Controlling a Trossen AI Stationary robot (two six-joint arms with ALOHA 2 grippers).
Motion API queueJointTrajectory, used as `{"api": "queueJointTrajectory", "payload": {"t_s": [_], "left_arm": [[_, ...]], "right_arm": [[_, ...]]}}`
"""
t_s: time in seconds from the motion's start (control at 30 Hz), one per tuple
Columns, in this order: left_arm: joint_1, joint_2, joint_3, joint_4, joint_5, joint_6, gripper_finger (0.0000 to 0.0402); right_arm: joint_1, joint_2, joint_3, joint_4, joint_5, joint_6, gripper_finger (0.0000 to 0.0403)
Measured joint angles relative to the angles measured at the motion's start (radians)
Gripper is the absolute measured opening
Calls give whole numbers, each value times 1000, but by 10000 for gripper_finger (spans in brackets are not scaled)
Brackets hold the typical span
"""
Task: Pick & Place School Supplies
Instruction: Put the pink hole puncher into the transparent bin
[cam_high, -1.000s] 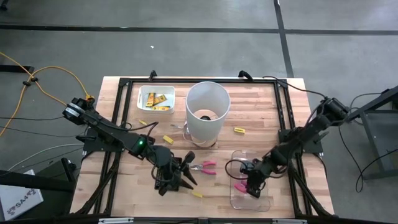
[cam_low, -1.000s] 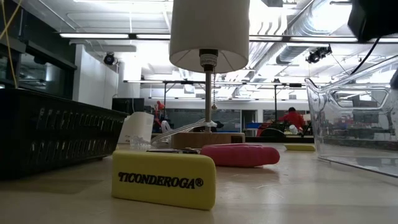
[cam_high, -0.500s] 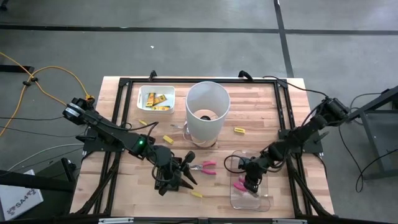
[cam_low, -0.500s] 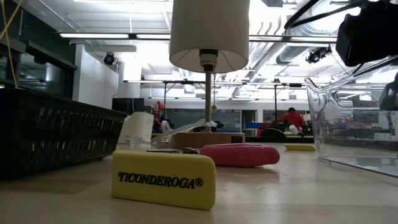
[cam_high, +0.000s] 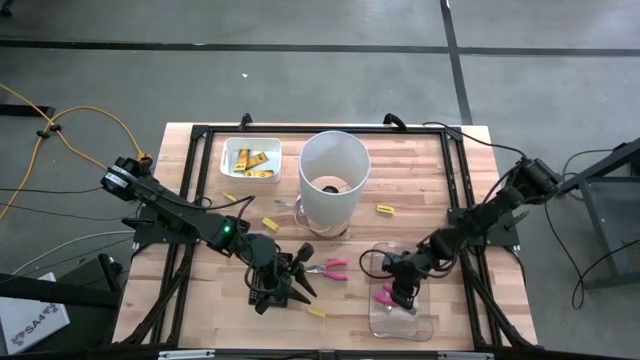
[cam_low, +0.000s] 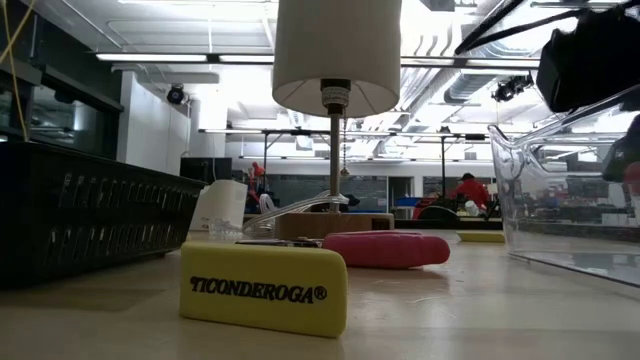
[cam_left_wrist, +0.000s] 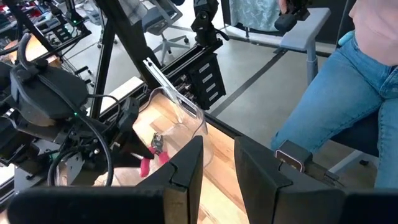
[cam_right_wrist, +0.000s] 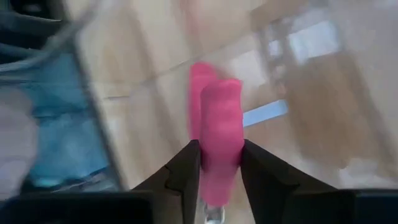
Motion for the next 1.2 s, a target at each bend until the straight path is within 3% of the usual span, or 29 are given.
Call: {"api": "queueJointTrajectory", "payload": {"t_s": [0.27, 0.73, 1.2], "left_arm": [[0, 0, 0, 0, 0, 0, 86], [0, 0, 0, 0, 23, 1, 86], [0, 0, 0, 1, 23, 2, 86]], "right_arm": [[-1, 3, -1, -49, 50, 0, 146], [-1, 3, -1, -115, 109, 1, 151], [-63, 1, -1, -127, -15, -33, 151]]}}
